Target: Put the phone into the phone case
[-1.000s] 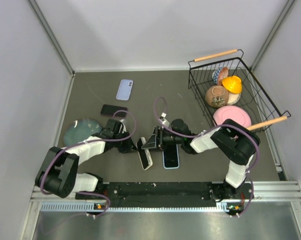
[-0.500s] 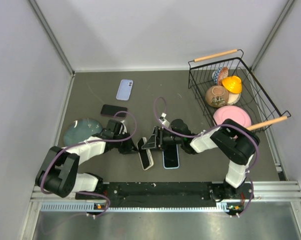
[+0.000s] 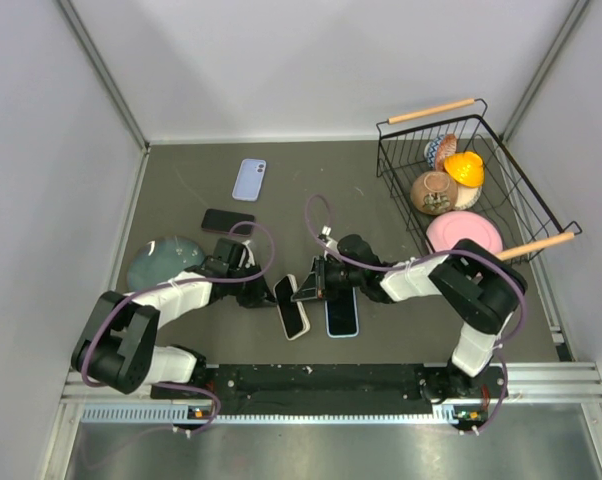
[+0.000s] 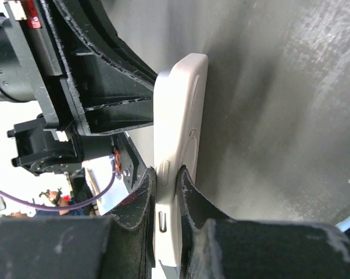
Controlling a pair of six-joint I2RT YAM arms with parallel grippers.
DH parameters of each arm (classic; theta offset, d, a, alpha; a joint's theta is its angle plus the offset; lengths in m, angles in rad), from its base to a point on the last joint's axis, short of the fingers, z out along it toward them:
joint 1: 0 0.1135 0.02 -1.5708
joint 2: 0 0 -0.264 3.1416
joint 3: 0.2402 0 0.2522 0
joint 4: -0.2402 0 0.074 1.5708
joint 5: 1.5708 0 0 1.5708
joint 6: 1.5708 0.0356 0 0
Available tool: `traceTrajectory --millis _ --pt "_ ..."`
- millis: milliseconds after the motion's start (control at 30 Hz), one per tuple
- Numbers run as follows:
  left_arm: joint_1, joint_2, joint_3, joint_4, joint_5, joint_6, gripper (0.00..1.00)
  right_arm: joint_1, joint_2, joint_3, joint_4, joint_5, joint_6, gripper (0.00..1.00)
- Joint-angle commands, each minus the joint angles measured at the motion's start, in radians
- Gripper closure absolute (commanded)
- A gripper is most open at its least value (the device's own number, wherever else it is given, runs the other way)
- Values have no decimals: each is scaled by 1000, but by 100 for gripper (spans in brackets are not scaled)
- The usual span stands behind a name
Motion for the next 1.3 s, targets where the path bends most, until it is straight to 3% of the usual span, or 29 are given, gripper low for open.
traceTrajectory --millis 0,67,333,467,733,1000,1267 --pt "-8 -7 27 -24 -3 18 82 9 -45 58 -95 54 -106 100" --pt "-8 -23 44 -39 -12 30 78 9 -51 52 -83 51 -103 100" --pt "36 -243 114 -150 15 138 33 -44 -189 27 -15 -3 -69 100" --pt "47 -378 144 -161 84 155 26 -115 -296 -13 32 -35 -26 100" --pt "51 -466 131 -3 307 53 23 -184 -434 -20 124 -134 46 100" --pt "51 -472 64 319 433 -134 22 -185 -387 -97 560 -219 280 100" --pt "51 -414 -8 543 505 -272 36 -182 -361 -143 642 -221 333 100"
